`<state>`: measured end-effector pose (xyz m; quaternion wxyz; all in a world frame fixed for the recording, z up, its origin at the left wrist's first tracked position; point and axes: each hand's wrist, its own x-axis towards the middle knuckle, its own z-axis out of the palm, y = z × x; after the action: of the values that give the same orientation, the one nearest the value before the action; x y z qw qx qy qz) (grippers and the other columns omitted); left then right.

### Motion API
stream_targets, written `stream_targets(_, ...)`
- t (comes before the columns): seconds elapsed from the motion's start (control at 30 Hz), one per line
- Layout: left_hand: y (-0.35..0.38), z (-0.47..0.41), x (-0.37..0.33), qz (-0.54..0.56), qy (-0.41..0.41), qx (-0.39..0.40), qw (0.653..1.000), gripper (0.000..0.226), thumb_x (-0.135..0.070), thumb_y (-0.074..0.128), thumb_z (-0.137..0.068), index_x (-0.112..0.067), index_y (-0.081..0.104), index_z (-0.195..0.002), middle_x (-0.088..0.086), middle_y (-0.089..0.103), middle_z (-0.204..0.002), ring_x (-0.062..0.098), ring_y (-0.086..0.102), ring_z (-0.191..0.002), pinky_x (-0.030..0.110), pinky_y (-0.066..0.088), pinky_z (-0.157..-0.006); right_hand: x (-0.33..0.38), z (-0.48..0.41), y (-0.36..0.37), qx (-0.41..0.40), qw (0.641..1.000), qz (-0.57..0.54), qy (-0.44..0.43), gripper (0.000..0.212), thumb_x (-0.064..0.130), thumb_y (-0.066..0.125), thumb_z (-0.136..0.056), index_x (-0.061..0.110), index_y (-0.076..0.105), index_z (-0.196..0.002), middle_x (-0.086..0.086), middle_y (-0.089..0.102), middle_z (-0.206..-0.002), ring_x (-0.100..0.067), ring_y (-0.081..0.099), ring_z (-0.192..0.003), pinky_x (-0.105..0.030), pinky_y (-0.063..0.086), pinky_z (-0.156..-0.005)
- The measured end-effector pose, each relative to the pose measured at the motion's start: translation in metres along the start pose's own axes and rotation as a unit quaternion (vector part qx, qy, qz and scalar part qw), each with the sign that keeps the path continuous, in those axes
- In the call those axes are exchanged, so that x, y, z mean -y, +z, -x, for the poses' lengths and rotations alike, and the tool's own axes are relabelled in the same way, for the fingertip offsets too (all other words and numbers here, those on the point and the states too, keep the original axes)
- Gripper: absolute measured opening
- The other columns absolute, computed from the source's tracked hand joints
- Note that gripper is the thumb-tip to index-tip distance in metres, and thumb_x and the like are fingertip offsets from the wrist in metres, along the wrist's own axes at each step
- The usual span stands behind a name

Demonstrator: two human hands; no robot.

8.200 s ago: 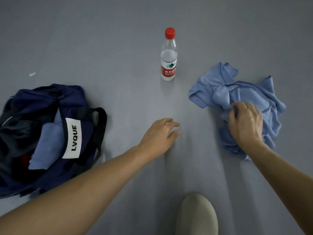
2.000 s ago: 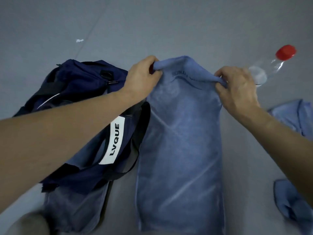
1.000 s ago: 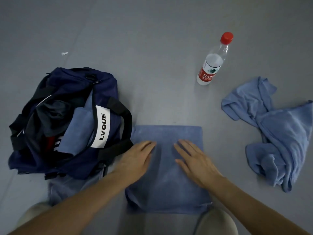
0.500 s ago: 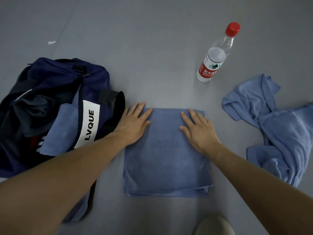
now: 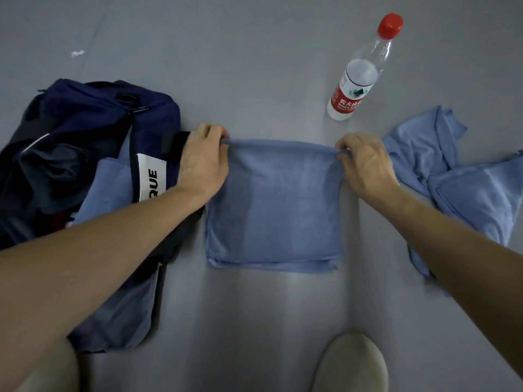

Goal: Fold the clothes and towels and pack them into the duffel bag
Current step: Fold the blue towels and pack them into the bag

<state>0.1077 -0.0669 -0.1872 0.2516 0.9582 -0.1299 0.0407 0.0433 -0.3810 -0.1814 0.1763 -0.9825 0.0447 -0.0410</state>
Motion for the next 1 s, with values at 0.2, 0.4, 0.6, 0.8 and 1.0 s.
stream_targets(0.2, -0.037, 0.098, -0.001, -0.022, 0.107, 0.07, 0.992, 0.009, -0.009, 0.055, -0.094, -0.012, 0.063, -0.095, 0.003, 0.066, -0.089, 0.026, 0.058, -0.082, 0.04, 0.044, -0.078, 0.003, 0.115, -0.017, 0.033, 0.988, -0.007, -0.151, 0.024, 0.015, 0.045, -0.09, 0.007, 0.067, -0.096, -0.011, 0.065, -0.091, -0.034, 0.059, -0.087, -0.044, 0.049, -0.077)
stream_targets(0.4, -0.02, 0.169, 0.018, -0.177, 0.164, 0.198, 0.95, 0.019, -0.032, 0.063, -0.082, -0.024, 0.065, -0.098, -0.001, 0.064, -0.109, 0.028, 0.061, -0.102, 0.043, 0.039, -0.092, 0.003, 0.183, 0.016, 0.167, 0.966, 0.025, -0.196, 0.026, 0.035, 0.056, -0.084, 0.021, 0.072, -0.099, 0.001, 0.068, -0.105, -0.029, 0.06, -0.116, -0.042, 0.049, -0.093)
stream_targets(0.6, 0.012, 0.152, -0.022, -0.108, 0.041, 0.222, 0.968, 0.056, -0.034, 0.052, -0.1, -0.013, 0.042, -0.151, 0.011, 0.042, -0.155, 0.031, 0.041, -0.141, 0.046, 0.038, -0.112, 0.027, 0.145, 0.036, 0.15, 0.97, 0.04, -0.187, 0.045, 0.036, 0.046, -0.095, 0.015, 0.064, -0.131, -0.012, 0.052, -0.146, -0.035, 0.042, -0.141, -0.047, 0.037, -0.112)
stream_targets(0.8, 0.06, 0.117, -0.009, -0.168, 0.024, 0.28, 0.945, 0.081, -0.073, -0.001, -0.088, -0.028, -0.021, -0.153, 0.004, -0.017, -0.166, 0.025, -0.015, -0.154, 0.05, -0.014, -0.121, 0.017, 0.143, 0.071, 0.205, 0.958, 0.137, -0.149, 0.067, 0.054, 0.029, -0.101, 0.019, 0.026, -0.157, -0.012, 0.023, -0.163, -0.034, 0.021, -0.15, -0.053, 0.024, -0.12)
stream_targets(1.0, 0.059, 0.095, -0.001, -0.2, 0.095, 0.275, 0.936, 0.083, -0.073, 0.005, -0.092, -0.027, -0.001, -0.16, 0.004, -0.003, -0.168, 0.028, -0.003, -0.155, 0.055, -0.002, -0.123, 0.018, 0.151, 0.07, 0.159, 0.971, 0.127, -0.126, 0.064, 0.056, 0.029, -0.1, 0.022, 0.037, -0.154, -0.009, 0.032, -0.16, -0.031, 0.034, -0.145, -0.048, 0.034, -0.113)
